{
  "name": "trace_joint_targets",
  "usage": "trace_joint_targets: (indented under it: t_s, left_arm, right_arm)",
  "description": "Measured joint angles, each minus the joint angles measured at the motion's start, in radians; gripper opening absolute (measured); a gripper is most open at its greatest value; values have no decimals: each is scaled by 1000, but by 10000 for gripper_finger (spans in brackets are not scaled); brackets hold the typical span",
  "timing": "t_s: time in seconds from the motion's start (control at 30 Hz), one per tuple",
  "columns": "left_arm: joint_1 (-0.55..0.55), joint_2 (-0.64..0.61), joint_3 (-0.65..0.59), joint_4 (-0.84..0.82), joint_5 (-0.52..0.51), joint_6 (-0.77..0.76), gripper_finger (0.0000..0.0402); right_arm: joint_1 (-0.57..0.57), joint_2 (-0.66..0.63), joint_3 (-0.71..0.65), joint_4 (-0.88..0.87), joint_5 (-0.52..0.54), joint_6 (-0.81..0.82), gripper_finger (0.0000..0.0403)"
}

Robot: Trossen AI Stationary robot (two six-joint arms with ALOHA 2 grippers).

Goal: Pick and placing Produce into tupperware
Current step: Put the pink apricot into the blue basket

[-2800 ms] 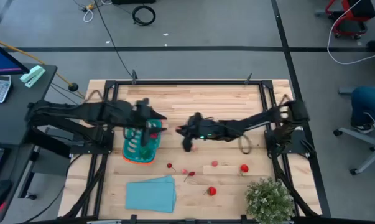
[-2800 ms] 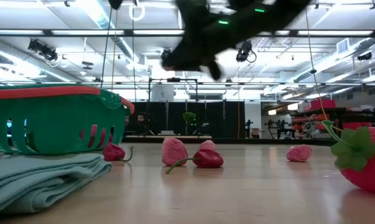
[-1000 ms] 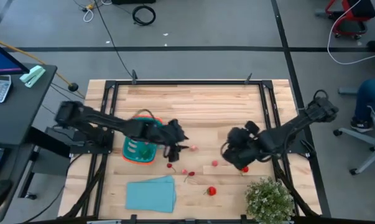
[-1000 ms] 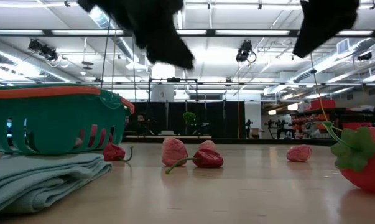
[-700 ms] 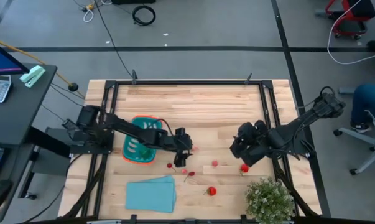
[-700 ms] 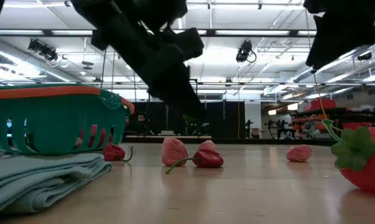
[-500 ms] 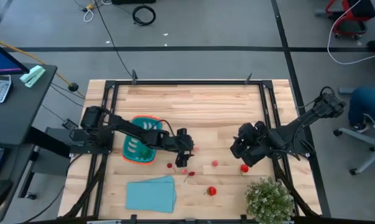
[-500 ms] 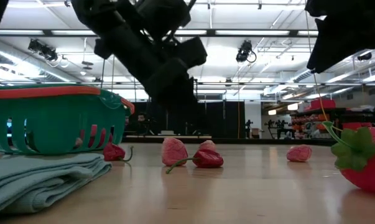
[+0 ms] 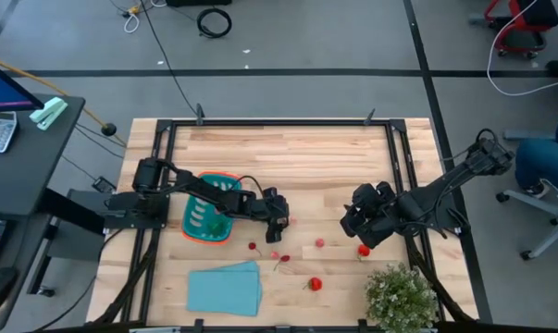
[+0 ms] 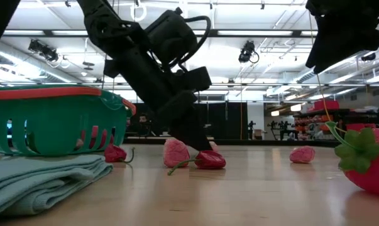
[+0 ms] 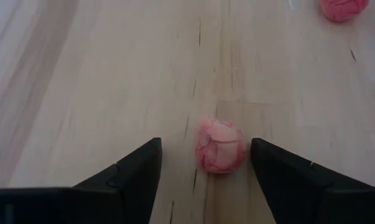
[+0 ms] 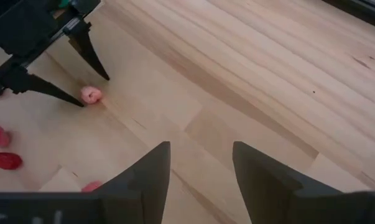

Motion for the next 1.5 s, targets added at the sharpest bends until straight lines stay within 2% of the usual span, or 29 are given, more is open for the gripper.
trace_joint_targets:
  t_s: [0.27,0.4,0.57,0.77,0.97,1.1,1.23,1.37,1.5]
  left_arm:
    - [-4,0,0,-2,0,-14,163]
    - [-4,-15,-1,-16,-8,-26,100]
    - [-7,-99,-1,-23,-9,-25,24]
    - [9,-324,1,-198,-44,-26,23]
    - [12,-632,0,-598,-95,-44,23]
    - [-4,-783,0,-929,-99,-195,23]
    - [-40,-848,-29,-1199,-97,-421,38]
    - [-81,-867,-158,-1191,-98,-529,42]
    - [-94,-868,-291,-1015,-99,-588,63]
  right_arm:
    - [0,0,0,1,0,-3,183]
    - [0,0,0,2,0,-4,183]
    - [0,1,0,1,0,-6,183]
    - [0,1,0,2,-1,-6,183]
    - [0,1,0,5,-2,-4,183]
    - [0,1,0,10,-3,-3,183]
    - [0,1,0,18,-2,-5,183]
    - [0,1,0,24,15,-24,183]
    - [0,1,0,24,15,-49,183]
